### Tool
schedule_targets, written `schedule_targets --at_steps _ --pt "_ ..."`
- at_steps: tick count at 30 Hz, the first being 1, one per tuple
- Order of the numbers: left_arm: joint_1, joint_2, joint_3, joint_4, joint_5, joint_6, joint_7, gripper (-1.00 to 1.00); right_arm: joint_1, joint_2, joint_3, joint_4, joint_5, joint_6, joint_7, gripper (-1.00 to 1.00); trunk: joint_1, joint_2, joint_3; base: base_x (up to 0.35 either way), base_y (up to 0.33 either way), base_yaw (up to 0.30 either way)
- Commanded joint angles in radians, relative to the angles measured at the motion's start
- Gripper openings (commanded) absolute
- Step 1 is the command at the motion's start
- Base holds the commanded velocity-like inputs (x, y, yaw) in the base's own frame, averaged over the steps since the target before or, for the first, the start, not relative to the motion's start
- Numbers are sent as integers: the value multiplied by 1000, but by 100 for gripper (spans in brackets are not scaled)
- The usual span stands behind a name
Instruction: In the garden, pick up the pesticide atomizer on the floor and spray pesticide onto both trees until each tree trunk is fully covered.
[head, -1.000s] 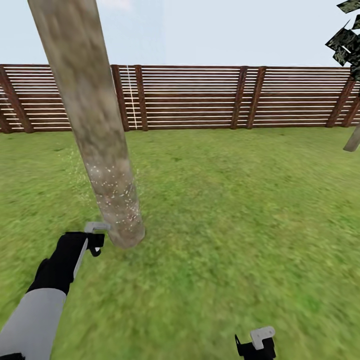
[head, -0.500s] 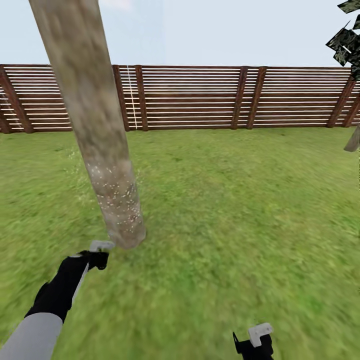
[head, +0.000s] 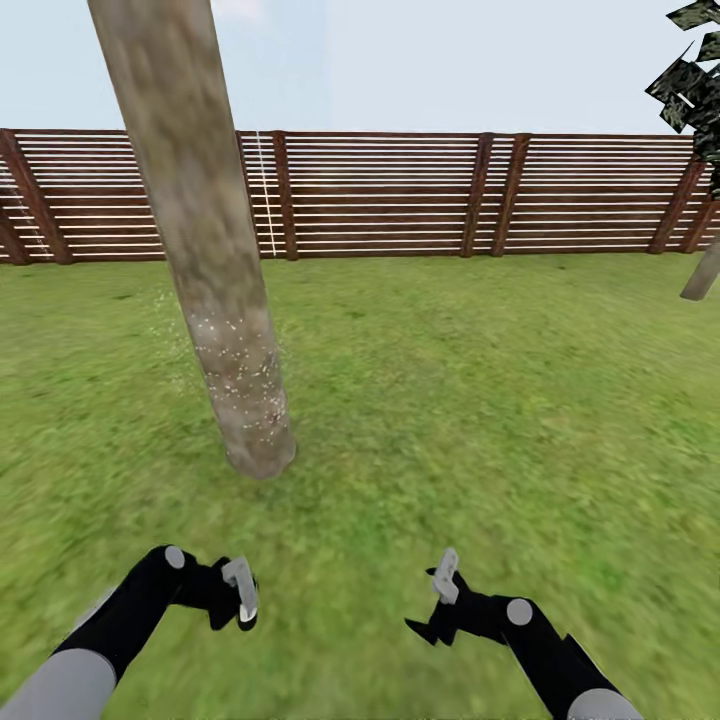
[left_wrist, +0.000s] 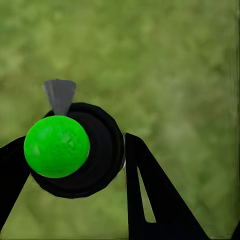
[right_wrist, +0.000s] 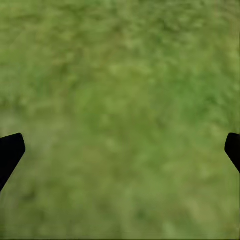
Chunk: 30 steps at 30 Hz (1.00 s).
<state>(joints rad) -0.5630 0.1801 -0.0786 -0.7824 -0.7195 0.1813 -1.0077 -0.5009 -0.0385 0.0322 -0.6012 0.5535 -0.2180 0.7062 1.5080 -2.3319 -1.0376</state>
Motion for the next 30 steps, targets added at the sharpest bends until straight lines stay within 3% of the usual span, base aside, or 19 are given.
schedule_targets --at_steps 1,2,3,5,8,9,11,13,17,22,30 --pt "0 -2 -23 1 0 -2 1 -100 0 1 1 0 1 0 4 100 0 0 0 -4 0 0" --pt "1 -3 -32 1 2 -3 1 -100 -1 1 3 1 2 -1 7 100 0 0 0 -2 0 0" --pt "1 -4 -43 2 3 -4 1 -100 -1 2 14 1 3 -3 8 -100 0 0 0 0 0 0" --pt "1 -6 -119 4 2 -3 3 -100 -1 -1 98 3 2 -5 9 -100 0 0 0 0 0 0" --pt "2 -22 -148 5 1 -3 4 -100 -1 10 189 -3 0 -6 9 -100 0 0 0 0 0 0" --pt "2 -24 -150 5 1 -3 4 -100 -2 17 196 -6 -1 -6 9 -100 0 0 0 0 0 0" --pt "3 -30 -155 17 1 -3 5 -100 -2 42 203 -19 -1 -6 35 -100 0 0 0 0 0 0" --pt "3 -45 -192 48 -1 -3 6 -100 -2 74 205 -59 -1 -6 98 -100 0 0 0 0 0 0" --pt "3 -87 -233 56 -2 -1 9 -100 -2 106 206 -81 -1 -6 114 -100 0 0 0 0 0 0" --pt "3 -123 -276 66 0 1 113 -100 -2 112 206 -103 -3 -6 115 -100 0 0 0 0 0 0" --pt "4 -177 -304 69 0 0 125 -100 -2 114 206 -110 -3 -6 114 -100 0 0 0 0 0 0"
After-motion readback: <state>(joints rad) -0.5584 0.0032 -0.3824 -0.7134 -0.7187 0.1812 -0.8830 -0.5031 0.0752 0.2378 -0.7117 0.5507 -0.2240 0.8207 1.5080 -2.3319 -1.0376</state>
